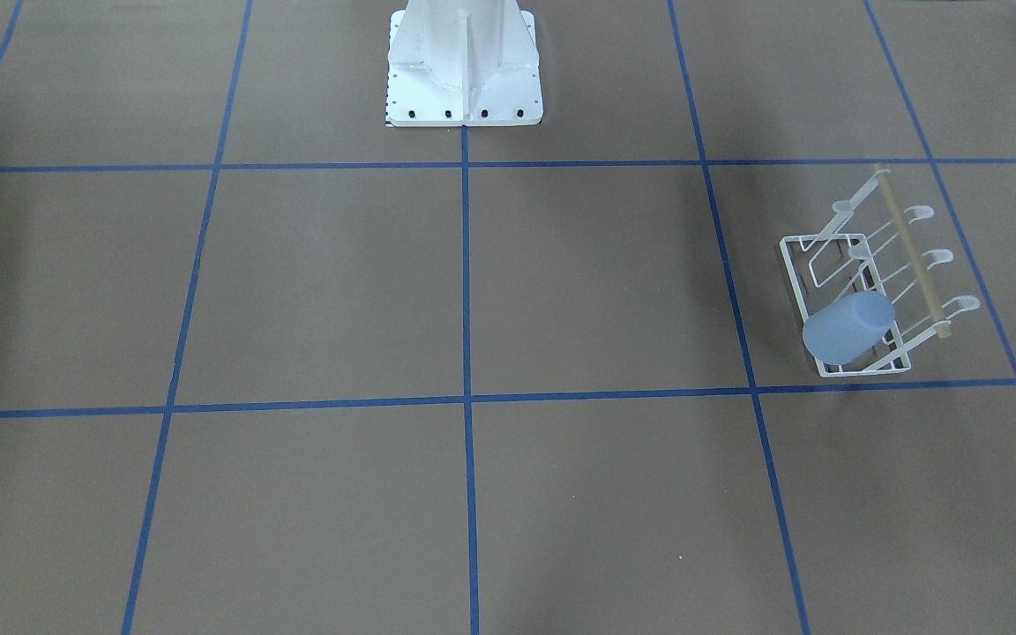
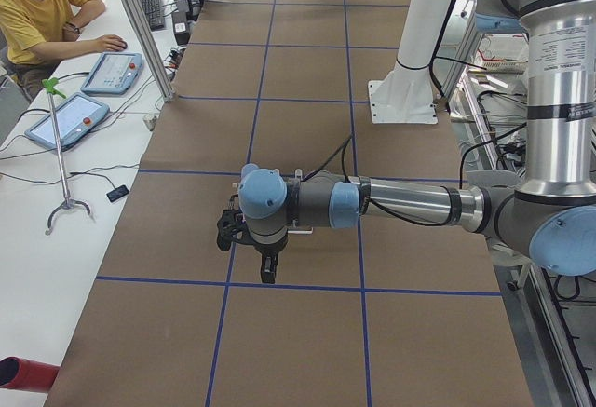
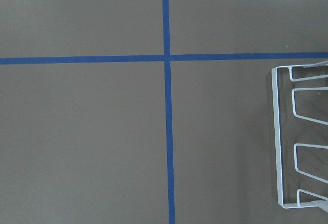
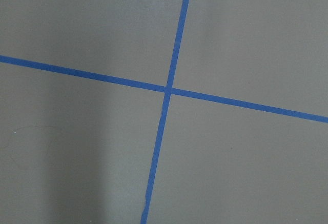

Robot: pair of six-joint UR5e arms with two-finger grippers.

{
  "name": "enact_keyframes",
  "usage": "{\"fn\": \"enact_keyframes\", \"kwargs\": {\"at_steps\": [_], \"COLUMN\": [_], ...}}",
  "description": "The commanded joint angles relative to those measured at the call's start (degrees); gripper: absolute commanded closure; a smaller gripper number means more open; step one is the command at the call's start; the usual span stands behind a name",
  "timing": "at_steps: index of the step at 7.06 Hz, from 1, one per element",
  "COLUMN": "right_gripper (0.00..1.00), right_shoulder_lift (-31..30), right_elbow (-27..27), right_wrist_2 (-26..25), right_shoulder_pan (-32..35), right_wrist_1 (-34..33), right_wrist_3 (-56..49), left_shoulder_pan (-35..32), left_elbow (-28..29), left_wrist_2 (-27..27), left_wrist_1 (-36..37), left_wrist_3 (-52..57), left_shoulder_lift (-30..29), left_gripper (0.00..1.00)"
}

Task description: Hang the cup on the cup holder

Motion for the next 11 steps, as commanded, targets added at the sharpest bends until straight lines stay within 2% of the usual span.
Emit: {"fn": "enact_keyframes", "kwargs": {"at_steps": [1,11], "right_gripper": [0.0,0.0], "right_shoulder_lift": [-1.19,-1.54], "right_elbow": [-0.3,-1.18], "right_wrist_2": [1.07,1.69], "right_shoulder_pan": [0.0,0.0], "right_wrist_1": [2.54,2.54], "right_wrist_3": [0.35,0.43], "left_shoulder_pan": [-0.09,-0.09], "left_elbow": [-0.33,-0.68], "left_wrist_2": [0.0,0.09], "left_wrist_1": [-0.01,-0.01], "left_wrist_3": [-0.02,-0.02], "left_shoulder_lift": [0.09,0.09], "left_gripper": [0.01,0.01]}}
